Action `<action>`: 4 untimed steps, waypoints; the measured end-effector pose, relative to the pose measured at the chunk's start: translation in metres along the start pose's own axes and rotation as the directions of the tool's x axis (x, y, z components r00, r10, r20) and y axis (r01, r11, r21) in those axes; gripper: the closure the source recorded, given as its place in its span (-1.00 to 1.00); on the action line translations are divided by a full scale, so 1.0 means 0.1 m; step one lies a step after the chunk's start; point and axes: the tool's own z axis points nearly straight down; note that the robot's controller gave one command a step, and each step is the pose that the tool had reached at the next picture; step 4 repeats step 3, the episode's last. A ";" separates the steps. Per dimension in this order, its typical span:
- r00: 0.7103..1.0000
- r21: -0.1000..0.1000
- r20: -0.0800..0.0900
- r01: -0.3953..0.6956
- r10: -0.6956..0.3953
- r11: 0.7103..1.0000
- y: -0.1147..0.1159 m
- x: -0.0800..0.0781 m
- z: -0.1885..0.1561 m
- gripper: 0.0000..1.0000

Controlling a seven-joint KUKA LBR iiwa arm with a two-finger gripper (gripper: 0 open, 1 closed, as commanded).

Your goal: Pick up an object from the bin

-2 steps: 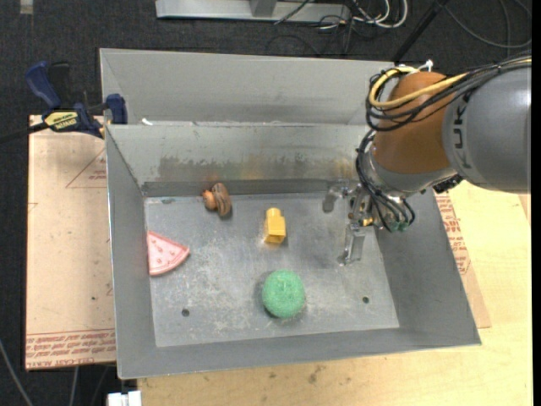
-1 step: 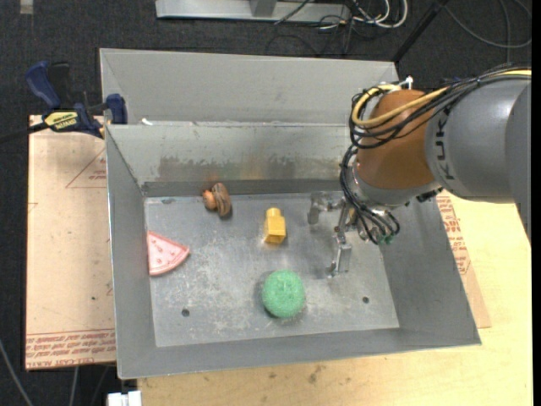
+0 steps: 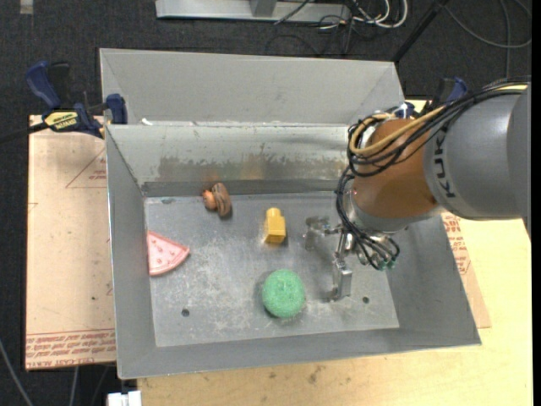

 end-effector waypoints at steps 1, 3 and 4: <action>0.988 -0.004 -0.002 0.156 -0.156 0.988 0.24 0.04 0.06 -1.00; 0.943 -0.003 0.002 0.334 -0.334 0.943 0.66 0.29 0.07 -1.00; 0.943 -0.003 0.002 0.334 -0.334 0.943 0.66 0.29 0.07 -1.00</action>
Offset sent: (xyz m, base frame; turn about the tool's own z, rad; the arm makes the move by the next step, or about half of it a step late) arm -0.0297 0.0690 -0.0066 -0.1845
